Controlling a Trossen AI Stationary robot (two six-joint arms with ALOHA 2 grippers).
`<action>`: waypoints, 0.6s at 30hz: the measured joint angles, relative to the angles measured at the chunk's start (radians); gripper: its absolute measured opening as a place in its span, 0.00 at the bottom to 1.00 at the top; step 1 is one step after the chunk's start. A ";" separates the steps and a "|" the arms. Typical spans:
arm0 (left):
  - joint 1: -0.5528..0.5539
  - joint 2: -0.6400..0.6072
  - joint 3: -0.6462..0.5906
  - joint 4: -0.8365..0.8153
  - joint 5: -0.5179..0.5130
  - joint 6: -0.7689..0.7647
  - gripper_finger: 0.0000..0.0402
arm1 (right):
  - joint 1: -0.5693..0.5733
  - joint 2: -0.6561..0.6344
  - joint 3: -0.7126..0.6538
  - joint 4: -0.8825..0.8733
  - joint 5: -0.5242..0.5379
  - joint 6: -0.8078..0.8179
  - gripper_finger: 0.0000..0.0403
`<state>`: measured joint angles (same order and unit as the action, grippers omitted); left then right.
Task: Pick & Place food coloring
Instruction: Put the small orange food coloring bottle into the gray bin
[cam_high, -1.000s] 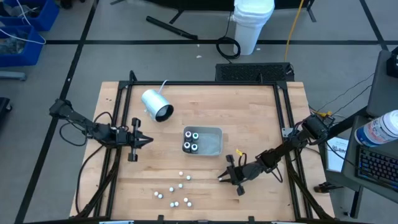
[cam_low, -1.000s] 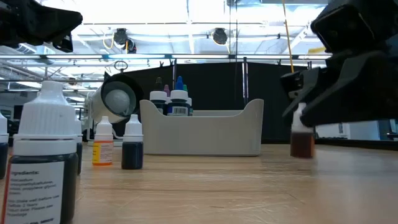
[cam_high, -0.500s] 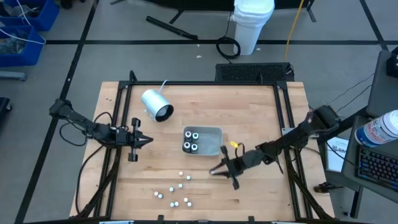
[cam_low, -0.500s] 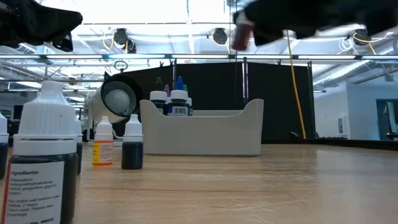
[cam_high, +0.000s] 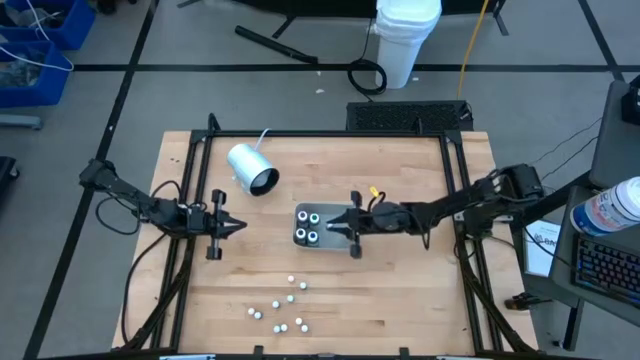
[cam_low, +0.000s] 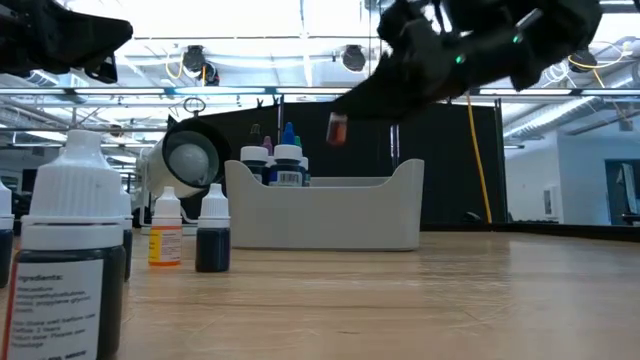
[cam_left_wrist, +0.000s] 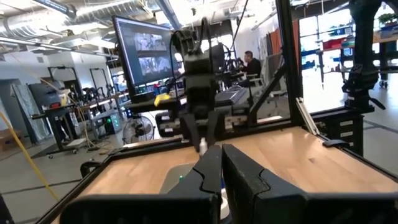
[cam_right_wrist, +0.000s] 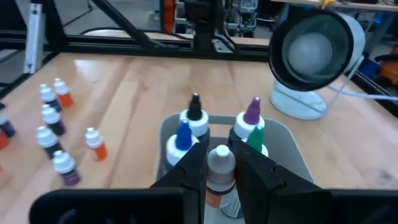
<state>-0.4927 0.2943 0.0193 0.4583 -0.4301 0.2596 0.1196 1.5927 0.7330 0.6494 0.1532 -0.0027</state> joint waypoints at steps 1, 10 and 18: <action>0.000 0.000 0.000 -0.002 0.000 0.000 0.05 | -0.003 0.019 0.000 0.022 0.000 0.007 0.13; 0.000 0.000 0.000 -0.009 -0.042 0.000 0.05 | -0.009 0.154 0.000 0.129 0.001 0.061 0.13; 0.000 0.000 0.000 -0.012 -0.043 -0.001 0.05 | -0.014 0.195 0.000 0.111 0.001 0.100 0.13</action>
<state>-0.4923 0.2943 0.0194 0.4460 -0.4728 0.2588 0.1055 1.7874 0.7334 0.7601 0.1539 0.0972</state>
